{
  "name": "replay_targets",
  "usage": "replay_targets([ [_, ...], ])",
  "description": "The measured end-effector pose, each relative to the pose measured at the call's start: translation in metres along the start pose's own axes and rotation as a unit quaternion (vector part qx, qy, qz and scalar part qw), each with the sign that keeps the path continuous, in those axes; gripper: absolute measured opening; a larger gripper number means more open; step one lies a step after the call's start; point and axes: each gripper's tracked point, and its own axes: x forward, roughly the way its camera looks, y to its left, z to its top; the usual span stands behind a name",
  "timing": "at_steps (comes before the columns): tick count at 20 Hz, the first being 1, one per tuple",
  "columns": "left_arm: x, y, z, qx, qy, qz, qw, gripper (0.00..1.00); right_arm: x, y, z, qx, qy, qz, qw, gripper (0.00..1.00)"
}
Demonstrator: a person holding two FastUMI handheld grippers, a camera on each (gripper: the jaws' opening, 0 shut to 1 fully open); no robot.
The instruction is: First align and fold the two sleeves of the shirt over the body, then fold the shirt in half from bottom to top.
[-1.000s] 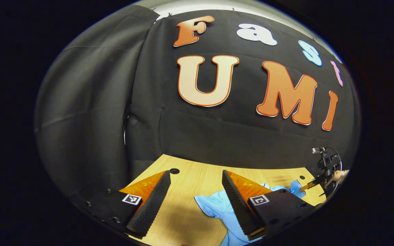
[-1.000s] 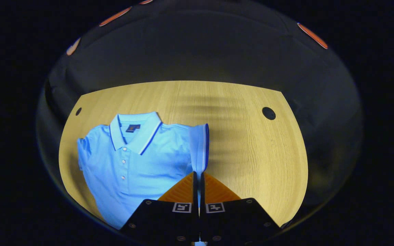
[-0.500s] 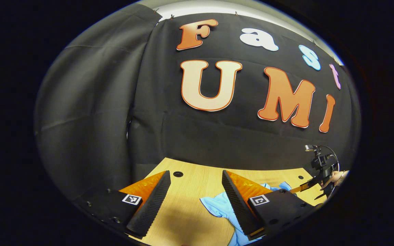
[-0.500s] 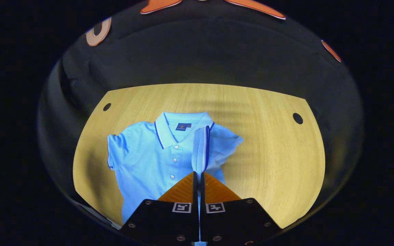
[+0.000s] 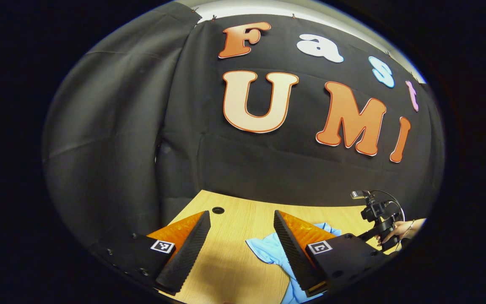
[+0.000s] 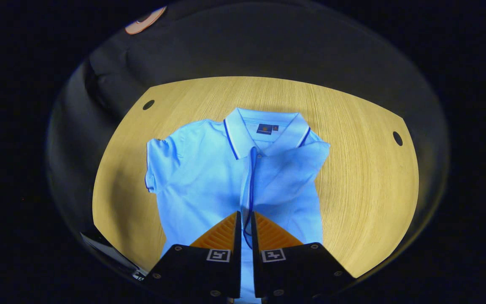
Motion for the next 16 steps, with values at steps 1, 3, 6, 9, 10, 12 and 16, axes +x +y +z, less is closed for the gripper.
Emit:
replay_targets([
  [1,-0.001,0.001,-0.001,0.000,0.003,0.001,1.000,0.99,-0.001,0.002,0.000,0.000,0.000,0.002,1.000,0.13],
  [3,-0.002,0.002,-0.001,-0.002,0.004,0.004,1.000,0.99,-0.005,0.008,0.002,0.008,-0.002,0.014,1.000,0.21],
  [6,-0.001,0.001,-0.005,-0.007,0.011,0.005,1.000,0.99,-0.007,0.008,0.005,0.025,-0.015,0.023,0.999,0.52],
  [9,0.001,-0.005,-0.013,-0.025,0.026,-0.003,0.999,0.99,-0.009,-0.002,0.005,0.031,-0.024,0.013,0.999,0.79],
  [10,0.005,-0.008,-0.013,-0.026,0.030,-0.003,0.999,0.99,-0.011,-0.006,0.004,0.031,-0.025,0.005,0.999,0.84],
  [12,0.018,-0.015,-0.019,-0.018,0.046,0.002,0.999,1.00,-0.017,-0.015,0.007,0.032,-0.036,-0.009,0.999,0.94],
  [16,0.034,-0.033,-0.048,-0.040,0.104,-0.012,0.994,0.95,-0.042,-0.030,0.020,0.052,-0.080,-0.027,0.995,0.97],
])
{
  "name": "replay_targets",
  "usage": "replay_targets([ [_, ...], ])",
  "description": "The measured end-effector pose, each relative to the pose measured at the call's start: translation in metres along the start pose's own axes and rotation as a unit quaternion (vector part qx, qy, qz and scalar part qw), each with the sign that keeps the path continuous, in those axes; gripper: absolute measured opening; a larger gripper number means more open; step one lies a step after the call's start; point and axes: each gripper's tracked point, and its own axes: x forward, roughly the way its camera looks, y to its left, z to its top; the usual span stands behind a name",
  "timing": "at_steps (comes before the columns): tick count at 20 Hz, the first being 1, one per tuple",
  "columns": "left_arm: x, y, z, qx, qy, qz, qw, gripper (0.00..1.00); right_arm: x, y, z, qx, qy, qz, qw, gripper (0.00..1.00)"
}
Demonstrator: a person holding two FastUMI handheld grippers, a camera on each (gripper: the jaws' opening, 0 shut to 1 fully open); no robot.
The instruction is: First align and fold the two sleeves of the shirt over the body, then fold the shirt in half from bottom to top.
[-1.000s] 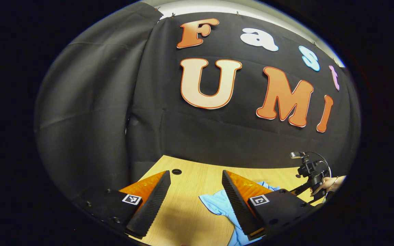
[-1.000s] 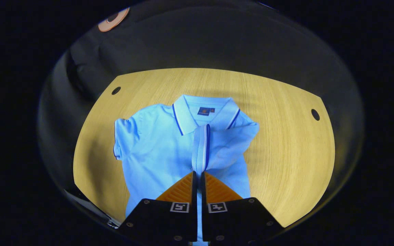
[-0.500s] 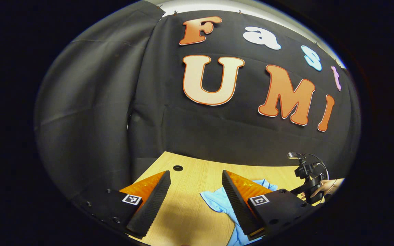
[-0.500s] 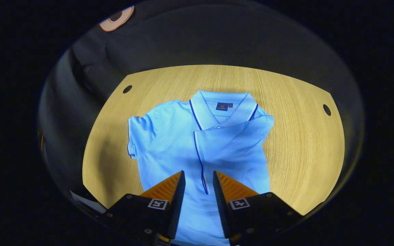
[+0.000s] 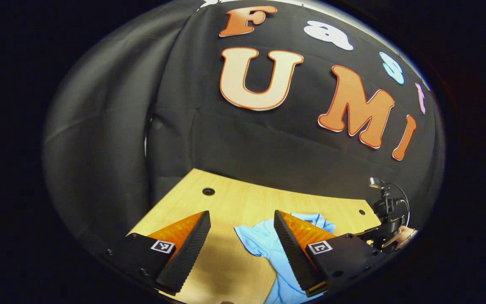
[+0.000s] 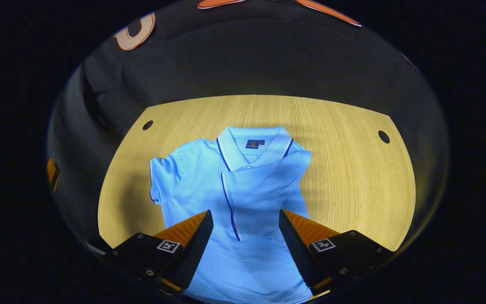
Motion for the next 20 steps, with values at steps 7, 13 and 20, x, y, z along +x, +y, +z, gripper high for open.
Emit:
replay_targets([
  [7,0.066,-0.015,-0.059,-0.033,0.125,0.000,0.992,0.99,-0.038,-0.043,0.014,0.035,-0.055,-0.034,0.997,0.97],
  [13,0.128,-0.014,-0.115,0.018,0.231,0.027,0.972,0.99,-0.056,-0.073,-0.001,0.056,-0.062,-0.046,0.995,0.97],
  [20,0.169,-0.003,-0.167,0.015,0.310,0.056,0.949,0.99,-0.067,-0.097,-0.020,0.077,-0.058,-0.050,0.994,0.97],
])
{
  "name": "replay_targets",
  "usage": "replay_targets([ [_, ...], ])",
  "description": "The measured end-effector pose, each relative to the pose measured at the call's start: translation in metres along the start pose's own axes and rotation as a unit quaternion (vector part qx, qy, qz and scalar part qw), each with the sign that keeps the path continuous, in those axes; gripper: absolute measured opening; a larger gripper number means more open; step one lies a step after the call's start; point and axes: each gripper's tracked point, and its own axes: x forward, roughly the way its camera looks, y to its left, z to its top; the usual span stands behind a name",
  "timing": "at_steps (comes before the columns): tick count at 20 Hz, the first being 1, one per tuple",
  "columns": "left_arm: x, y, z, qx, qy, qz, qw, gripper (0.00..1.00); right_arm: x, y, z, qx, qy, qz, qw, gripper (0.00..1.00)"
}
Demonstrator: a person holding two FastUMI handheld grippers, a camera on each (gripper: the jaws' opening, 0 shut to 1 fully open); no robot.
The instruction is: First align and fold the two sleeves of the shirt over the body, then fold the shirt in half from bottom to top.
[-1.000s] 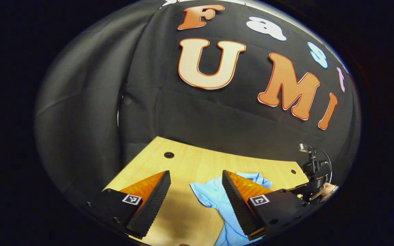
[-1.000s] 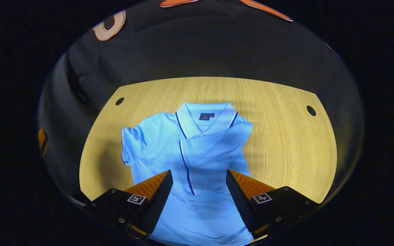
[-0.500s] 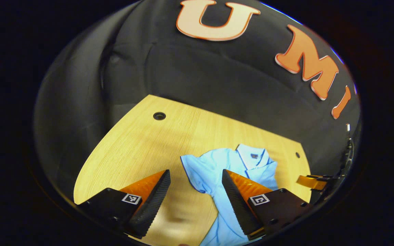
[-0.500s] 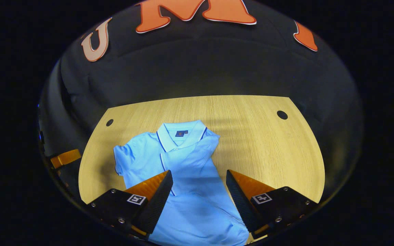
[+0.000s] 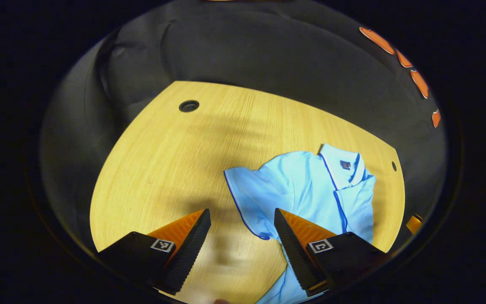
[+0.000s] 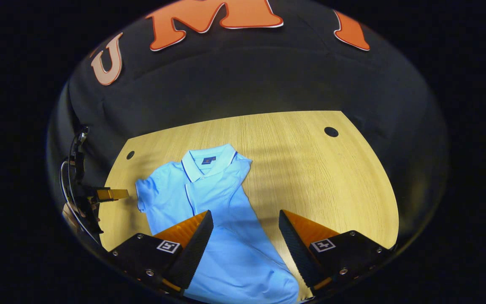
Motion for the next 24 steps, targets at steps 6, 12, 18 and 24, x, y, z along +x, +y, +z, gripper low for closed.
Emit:
replay_targets([
  [6,0.030,0.004,-0.009,0.001,0.026,0.026,0.999,0.99,0.000,-0.019,-0.015,0.020,0.016,-0.006,1.000,0.97],
  [12,0.041,0.002,-0.014,-0.003,0.039,0.030,0.999,1.00,-0.003,-0.027,-0.020,0.028,0.017,-0.007,0.999,0.97],
  [18,0.051,-0.008,-0.026,-0.019,0.058,0.033,0.998,0.65,-0.007,-0.028,-0.023,0.047,0.017,0.005,0.999,0.97],
  [24,0.050,-0.014,-0.026,-0.006,0.056,0.004,0.998,0.18,-0.010,-0.031,-0.027,0.046,0.013,0.004,0.999,0.98],
])
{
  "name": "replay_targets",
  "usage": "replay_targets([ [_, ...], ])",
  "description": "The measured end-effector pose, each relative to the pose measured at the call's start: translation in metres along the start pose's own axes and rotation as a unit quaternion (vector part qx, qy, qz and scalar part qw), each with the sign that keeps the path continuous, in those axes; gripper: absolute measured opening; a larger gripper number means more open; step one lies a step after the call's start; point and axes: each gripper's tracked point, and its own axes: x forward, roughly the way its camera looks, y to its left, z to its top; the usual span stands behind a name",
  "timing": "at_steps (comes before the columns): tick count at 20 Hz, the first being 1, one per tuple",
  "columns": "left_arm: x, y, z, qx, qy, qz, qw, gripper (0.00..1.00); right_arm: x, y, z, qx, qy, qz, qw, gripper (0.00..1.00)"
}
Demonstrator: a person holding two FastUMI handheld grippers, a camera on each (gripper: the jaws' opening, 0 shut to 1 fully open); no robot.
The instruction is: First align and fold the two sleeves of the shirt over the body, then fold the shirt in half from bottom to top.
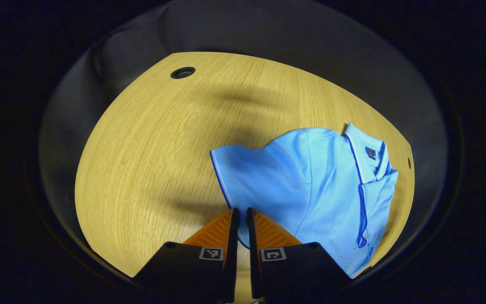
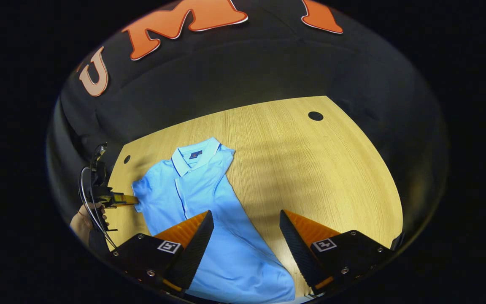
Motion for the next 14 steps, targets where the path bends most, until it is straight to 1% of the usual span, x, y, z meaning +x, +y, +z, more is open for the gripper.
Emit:
replay_targets([
  [1,0.000,0.001,0.001,0.002,-0.005,-0.002,1.000,0.12,-0.001,0.000,-0.001,-0.001,0.000,0.000,1.000,0.98],
  [2,0.001,0.002,0.001,0.000,-0.010,-0.005,1.000,0.10,-0.002,0.000,-0.002,-0.002,-0.001,0.000,1.000,0.97],
  [3,-0.005,0.001,0.000,0.000,-0.014,-0.009,1.000,0.05,-0.004,-0.001,-0.002,-0.003,-0.004,0.000,1.000,0.97],
  [4,-0.008,-0.002,0.002,0.003,-0.019,-0.022,1.000,0.06,-0.006,-0.002,-0.002,-0.004,-0.007,0.000,1.000,0.97],
  [5,-0.016,-0.007,0.003,0.012,-0.028,-0.035,0.999,0.04,-0.009,-0.001,-0.001,-0.005,-0.011,0.002,1.000,0.97],
  [9,-0.060,-0.018,0.025,0.059,-0.077,-0.045,0.994,0.04,-0.019,-0.002,0.005,-0.002,-0.024,0.009,1.000,0.97],
  [14,-0.103,-0.068,0.036,0.119,-0.108,-0.074,0.984,0.04,-0.024,-0.009,0.006,0.002,-0.031,0.013,0.999,0.97],
])
